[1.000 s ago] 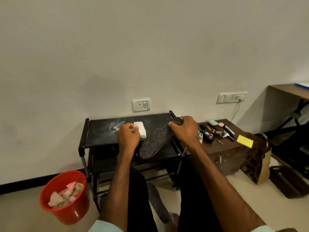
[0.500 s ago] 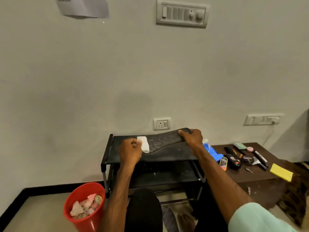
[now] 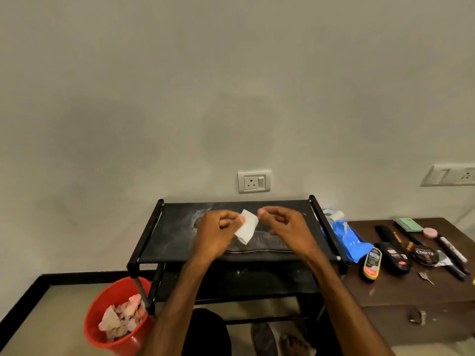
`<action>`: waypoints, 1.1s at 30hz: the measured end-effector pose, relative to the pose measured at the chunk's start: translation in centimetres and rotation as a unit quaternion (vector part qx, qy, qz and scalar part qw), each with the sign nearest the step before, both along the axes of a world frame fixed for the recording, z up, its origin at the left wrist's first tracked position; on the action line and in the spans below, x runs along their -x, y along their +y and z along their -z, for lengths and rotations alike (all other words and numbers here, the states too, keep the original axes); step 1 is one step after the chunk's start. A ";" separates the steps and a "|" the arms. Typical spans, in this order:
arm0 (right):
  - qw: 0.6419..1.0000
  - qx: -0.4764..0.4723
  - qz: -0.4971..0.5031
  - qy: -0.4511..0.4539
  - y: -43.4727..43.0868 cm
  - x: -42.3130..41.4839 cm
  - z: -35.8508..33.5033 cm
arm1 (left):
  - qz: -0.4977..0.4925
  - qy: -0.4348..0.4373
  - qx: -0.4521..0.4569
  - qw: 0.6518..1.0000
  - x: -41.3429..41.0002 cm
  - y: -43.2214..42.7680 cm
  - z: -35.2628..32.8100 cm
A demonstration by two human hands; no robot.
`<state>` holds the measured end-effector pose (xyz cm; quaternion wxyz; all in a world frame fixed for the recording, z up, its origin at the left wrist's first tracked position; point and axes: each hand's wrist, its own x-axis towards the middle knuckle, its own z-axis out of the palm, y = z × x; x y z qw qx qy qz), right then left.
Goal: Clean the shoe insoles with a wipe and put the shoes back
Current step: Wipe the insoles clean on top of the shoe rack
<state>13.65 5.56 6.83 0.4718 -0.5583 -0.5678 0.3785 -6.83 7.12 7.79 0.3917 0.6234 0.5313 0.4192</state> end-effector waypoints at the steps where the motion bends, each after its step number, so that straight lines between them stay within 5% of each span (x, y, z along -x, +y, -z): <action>1: 0.998 0.012 -0.044 0.044 0.1 0.3 -0.1 | 0.003 -0.002 -0.007 1.000 -0.2 0.6 -0.3; 10: 0.979 0.036 -0.025 0.197 4.7 0.4 1.5 | 0.042 -0.081 0.020 0.996 -0.3 4.2 0.0; 21: 0.984 0.049 -0.169 0.008 9.1 0.6 1.5 | 0.061 -0.026 -0.008 0.998 1.6 7.3 4.6; 33: 0.976 0.084 -0.151 0.135 9.7 3.3 4.7 | -0.026 -0.088 -0.042 0.995 3.1 7.1 5.8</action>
